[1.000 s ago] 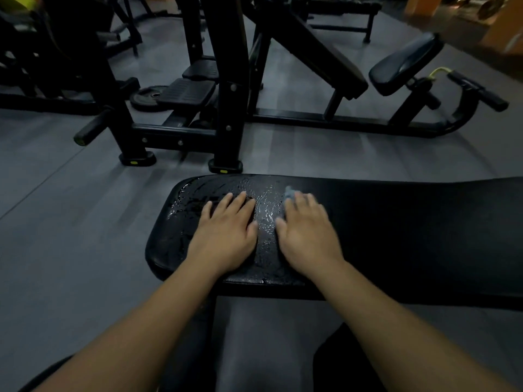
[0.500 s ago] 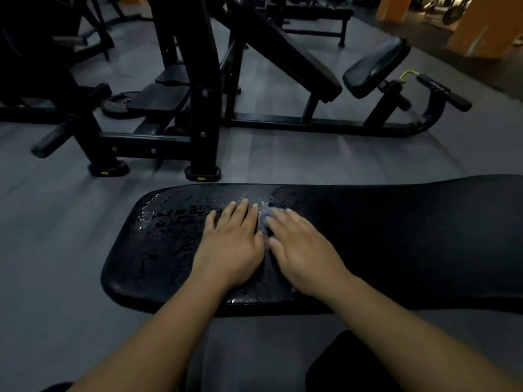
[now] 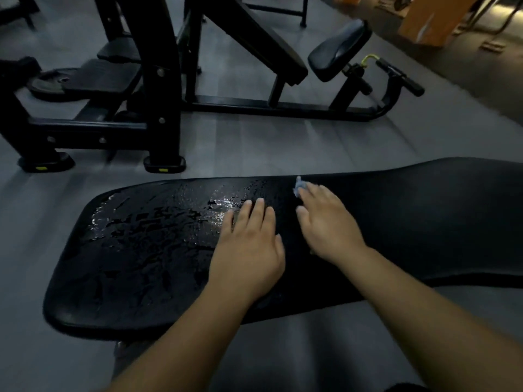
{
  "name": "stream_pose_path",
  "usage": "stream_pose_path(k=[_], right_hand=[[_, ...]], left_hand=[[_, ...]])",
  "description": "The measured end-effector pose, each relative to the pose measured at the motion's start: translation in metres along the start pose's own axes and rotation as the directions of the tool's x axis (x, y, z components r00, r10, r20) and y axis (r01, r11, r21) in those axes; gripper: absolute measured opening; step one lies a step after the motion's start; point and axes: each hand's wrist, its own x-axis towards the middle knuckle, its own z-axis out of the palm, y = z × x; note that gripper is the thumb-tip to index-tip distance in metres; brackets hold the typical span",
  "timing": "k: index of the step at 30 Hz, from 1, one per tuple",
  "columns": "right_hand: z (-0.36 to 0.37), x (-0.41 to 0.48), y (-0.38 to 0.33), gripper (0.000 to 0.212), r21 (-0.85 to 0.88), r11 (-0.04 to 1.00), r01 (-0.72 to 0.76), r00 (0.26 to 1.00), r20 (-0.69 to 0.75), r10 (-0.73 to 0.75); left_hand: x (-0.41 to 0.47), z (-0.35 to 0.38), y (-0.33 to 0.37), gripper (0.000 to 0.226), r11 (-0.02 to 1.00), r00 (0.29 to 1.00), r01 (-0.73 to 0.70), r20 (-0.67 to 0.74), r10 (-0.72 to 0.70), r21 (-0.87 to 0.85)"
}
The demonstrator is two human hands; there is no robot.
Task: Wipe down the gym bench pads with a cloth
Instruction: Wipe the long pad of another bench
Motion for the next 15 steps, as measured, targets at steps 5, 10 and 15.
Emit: stream_pose_path(k=[5, 10, 15], right_hand=[[-0.005, -0.085, -0.025, 0.056, 0.063, 0.979, 0.195, 0.975, 0.097, -0.201], [-0.018, -0.038, 0.02, 0.05, 0.002, 0.996, -0.091, 0.995, 0.029, 0.091], [-0.01, -0.078, -0.015, 0.058, 0.017, 0.982, 0.186, 0.979, 0.086, -0.187]], left_hand=[[-0.004, 0.005, -0.005, 0.071, 0.999, 0.999, -0.041, 0.012, 0.041, -0.001], [-0.004, 0.006, 0.0, 0.075, 0.999, 0.999, -0.037, 0.041, 0.037, 0.012], [-0.002, 0.0, 0.009, 0.065, 0.999, 0.995, 0.043, 0.086, -0.045, 0.026]])
